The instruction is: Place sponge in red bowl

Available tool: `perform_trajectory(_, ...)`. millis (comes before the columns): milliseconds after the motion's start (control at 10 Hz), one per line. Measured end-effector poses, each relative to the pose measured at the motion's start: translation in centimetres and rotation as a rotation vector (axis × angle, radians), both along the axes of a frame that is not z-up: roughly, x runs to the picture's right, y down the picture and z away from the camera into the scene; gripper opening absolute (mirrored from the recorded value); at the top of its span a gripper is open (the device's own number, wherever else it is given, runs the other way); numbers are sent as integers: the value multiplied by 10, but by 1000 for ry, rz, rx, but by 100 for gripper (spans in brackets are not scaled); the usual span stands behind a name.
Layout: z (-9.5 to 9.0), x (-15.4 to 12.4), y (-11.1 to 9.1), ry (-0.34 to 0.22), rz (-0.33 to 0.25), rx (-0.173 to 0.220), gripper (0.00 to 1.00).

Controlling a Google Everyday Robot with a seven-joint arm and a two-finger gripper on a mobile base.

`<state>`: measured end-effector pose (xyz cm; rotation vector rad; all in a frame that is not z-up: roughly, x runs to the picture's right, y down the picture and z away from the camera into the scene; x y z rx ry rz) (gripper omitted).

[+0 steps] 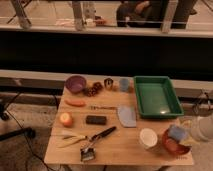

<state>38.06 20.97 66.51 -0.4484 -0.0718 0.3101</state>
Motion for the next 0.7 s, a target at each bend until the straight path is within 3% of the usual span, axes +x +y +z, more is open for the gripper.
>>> perform_trajectory(500, -3, -4, -3, 22, 16, 18, 78)
perform_trajectory(700, -6, -6, 1, 7, 9, 12, 61)
